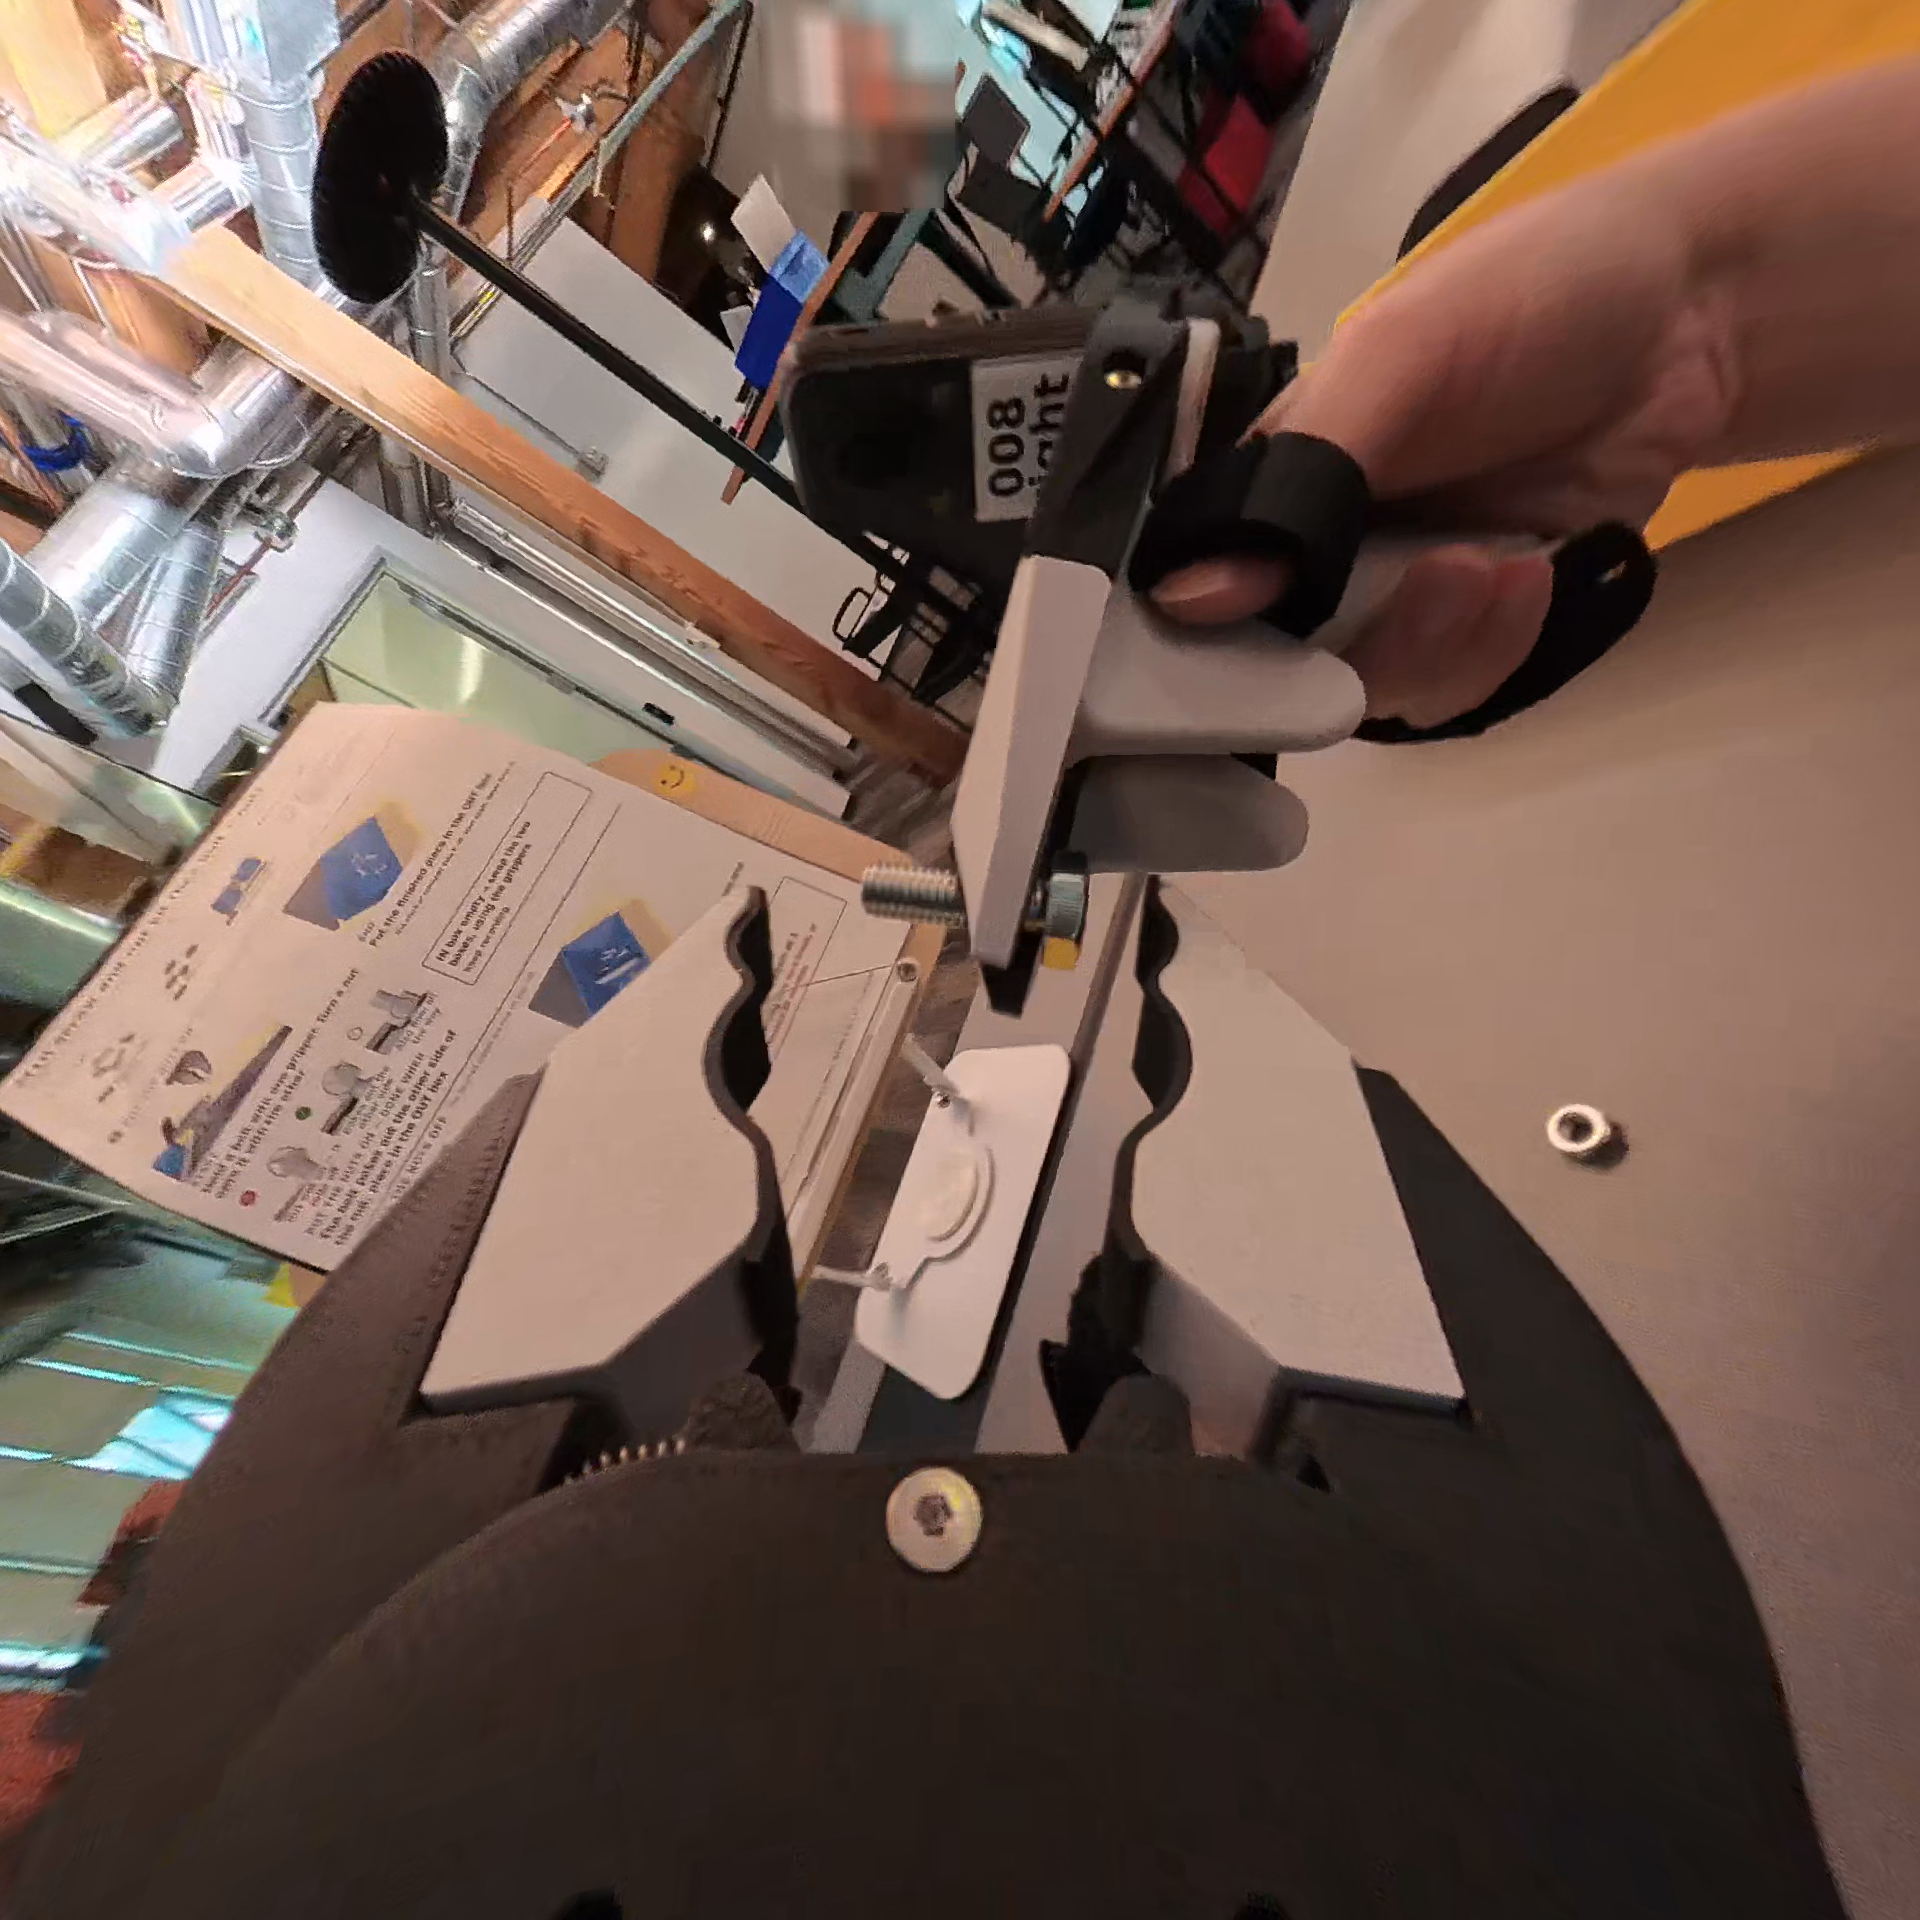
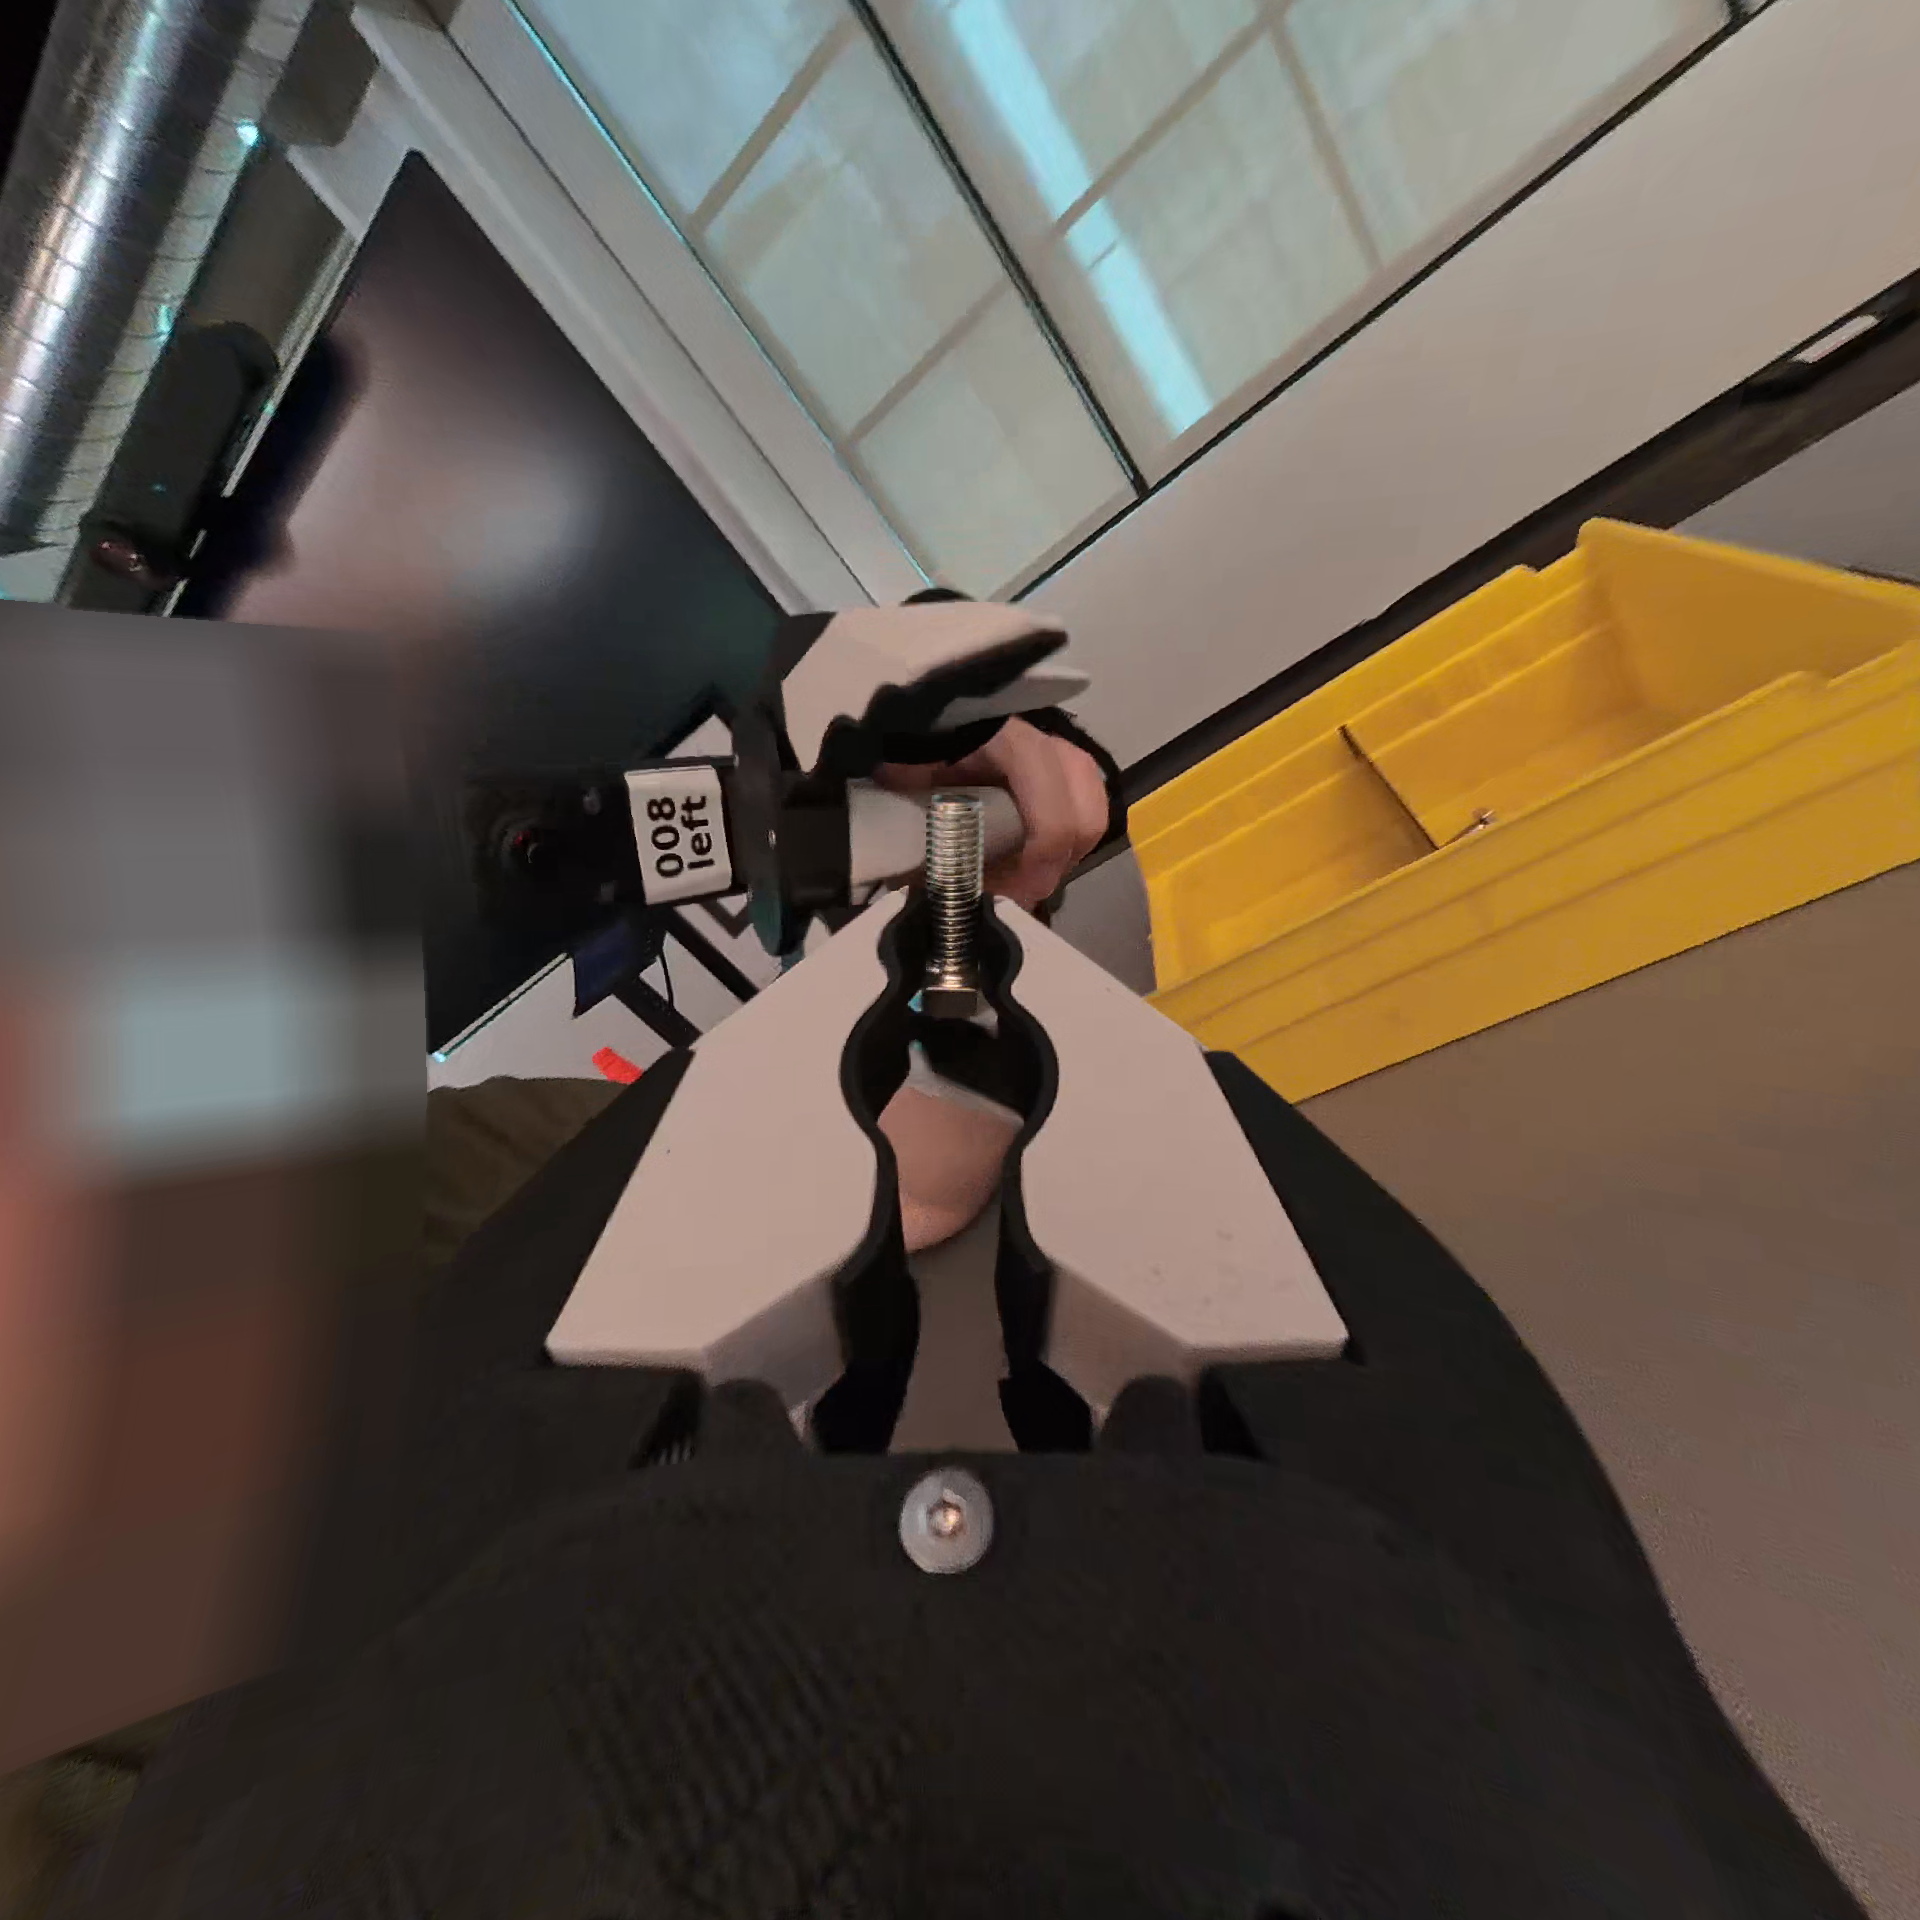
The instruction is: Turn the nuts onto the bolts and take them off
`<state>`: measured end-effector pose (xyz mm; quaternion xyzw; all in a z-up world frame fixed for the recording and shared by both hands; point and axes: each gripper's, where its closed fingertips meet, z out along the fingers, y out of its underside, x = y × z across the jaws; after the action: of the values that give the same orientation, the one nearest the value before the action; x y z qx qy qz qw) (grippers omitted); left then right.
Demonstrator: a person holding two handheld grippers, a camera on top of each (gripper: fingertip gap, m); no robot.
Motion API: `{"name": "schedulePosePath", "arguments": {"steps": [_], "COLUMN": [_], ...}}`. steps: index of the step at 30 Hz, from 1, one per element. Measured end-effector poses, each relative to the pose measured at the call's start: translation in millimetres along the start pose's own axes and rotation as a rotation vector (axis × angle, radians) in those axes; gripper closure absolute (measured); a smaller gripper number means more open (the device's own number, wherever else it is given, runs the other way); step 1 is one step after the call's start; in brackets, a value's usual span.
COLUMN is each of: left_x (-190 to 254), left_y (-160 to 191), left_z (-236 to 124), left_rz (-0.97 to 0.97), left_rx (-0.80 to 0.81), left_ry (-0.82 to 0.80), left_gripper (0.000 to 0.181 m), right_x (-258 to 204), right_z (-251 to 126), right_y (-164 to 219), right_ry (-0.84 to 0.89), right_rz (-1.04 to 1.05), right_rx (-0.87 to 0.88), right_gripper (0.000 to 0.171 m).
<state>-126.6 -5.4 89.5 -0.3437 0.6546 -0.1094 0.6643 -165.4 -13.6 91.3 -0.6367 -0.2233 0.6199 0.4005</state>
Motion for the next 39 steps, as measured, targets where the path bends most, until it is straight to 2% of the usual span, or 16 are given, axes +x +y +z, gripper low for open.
{"name": "schedulePosePath", "arguments": {"steps": [2, 3, 5, 7, 8, 14, 21, 23, 26, 29, 34, 36, 39], "left_x": [3, 7, 12, 21, 23, 29, 29, 25, 9, -5, 8, 7, 14], "left_y": [1, 0, 0, -3, -6, -20, -18, -19, -27, -33, -25, -27, -27], "left_z": [1, 1, 1, 2, 1, -4, -4, -5, -12, -19, -16, -14, -11], "left_rz": [0.046, 0.058, 0.062, 0.048, 0.047, 0.048, 0.028, -0.056, -0.302, -0.636, -1.09, -1.186, -1.185], "left_rx": [-0.002, 0.009, 0.013, 0.023, 0.039, 0.102, 0.097, 0.109, 0.172, 0.227, 0.199, 0.245, 0.236], "left_ry": [-0.008, 0.004, 0.031, 0.092, 0.101, 0.129, 0.14, 0.158, 0.207, 0.311, 0.624, 0.678, 0.71], "left_gripper": [0.136, 0.141, 0.141, 0.141, 0.141, 0.141, 0.141, 0.137, 0.128, 0.144, 0.148, 0.156, 0.163], "right_x": [2, 1, 1, 1, 0, -16, -14, -14, -23, -31, -27, -24, -19], "right_z": [2, 2, 1, -2, -5, -11, -13, -14, -20, -23, -19, -19, -21], "right_y": [5, 5, 7, 7, 5, 10, 8, 4, -8, -12, -12, -14, -15], "right_ry": [0.015, 0.015, 0.028, 0.053, 0.059, -0.028, -0.027, 0.008, 0.031, 0.052, 0.094, 0.099, 0.114], "right_rz": [-0.006, -0.012, -0.039, -0.086, -0.101, -0.091, -0.095, -0.159, -0.294, -0.382, -0.37, -0.35, -0.338], "right_rx": [-0.027, -0.032, -0.056, -0.07, -0.071, -0.118, -0.112, -0.095, -0.047, -0.029, -0.024, -0.007, -0.001], "right_gripper": [0.164, 0.164, 0.162, 0.139, 0.136, 0.162, 0.163, 0.164, 0.163, 0.163, 0.163, 0.163, 0.163]}}
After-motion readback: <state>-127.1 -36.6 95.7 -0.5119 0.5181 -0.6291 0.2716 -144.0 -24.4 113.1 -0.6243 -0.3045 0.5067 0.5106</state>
